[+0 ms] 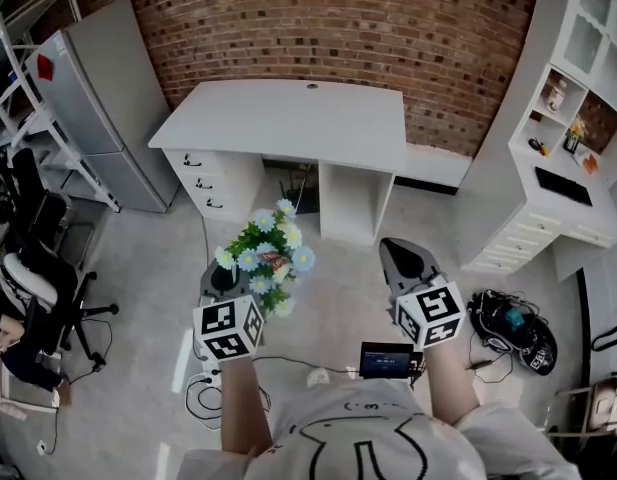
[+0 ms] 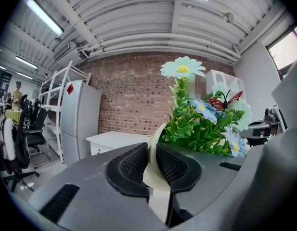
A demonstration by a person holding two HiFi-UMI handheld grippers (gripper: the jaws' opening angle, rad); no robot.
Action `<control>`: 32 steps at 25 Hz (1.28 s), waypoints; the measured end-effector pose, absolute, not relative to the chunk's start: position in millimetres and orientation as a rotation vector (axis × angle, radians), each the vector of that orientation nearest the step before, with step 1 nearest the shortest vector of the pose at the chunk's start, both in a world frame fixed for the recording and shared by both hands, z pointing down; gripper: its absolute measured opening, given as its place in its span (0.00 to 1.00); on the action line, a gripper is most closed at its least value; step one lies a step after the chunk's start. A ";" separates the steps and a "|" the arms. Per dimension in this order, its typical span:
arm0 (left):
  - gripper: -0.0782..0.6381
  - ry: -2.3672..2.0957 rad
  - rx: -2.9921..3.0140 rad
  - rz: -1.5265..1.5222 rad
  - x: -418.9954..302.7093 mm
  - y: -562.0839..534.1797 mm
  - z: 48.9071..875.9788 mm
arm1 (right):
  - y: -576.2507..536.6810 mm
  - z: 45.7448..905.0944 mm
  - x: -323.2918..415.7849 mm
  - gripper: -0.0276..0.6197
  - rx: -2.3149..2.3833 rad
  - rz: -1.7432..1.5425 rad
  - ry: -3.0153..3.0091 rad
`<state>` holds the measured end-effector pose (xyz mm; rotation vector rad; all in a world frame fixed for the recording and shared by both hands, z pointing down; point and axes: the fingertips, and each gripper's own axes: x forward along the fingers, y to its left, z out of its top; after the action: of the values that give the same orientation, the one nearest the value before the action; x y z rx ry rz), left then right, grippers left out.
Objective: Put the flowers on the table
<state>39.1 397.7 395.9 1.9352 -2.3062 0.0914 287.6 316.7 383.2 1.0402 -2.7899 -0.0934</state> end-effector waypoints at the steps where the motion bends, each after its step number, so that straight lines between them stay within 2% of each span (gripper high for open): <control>1: 0.19 -2.302 1.944 0.096 30.5 393.3 395.7 | 314.5 384.2 280.0 0.06 1.047 -0.092 -2.786; 8: 0.19 -2.286 1.956 0.085 -7.3 371.3 397.6 | 300.0 387.1 251.6 0.06 1.067 -0.103 -2.750; 32: 0.19 -2.320 1.901 0.044 -62.1 287.5 405.1 | 203.5 392.5 193.9 0.06 1.017 -0.101 -2.777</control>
<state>-62.1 287.5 405.1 1.9013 -2.3199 0.0436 193.9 203.5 392.5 1.0172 -2.7773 -0.1009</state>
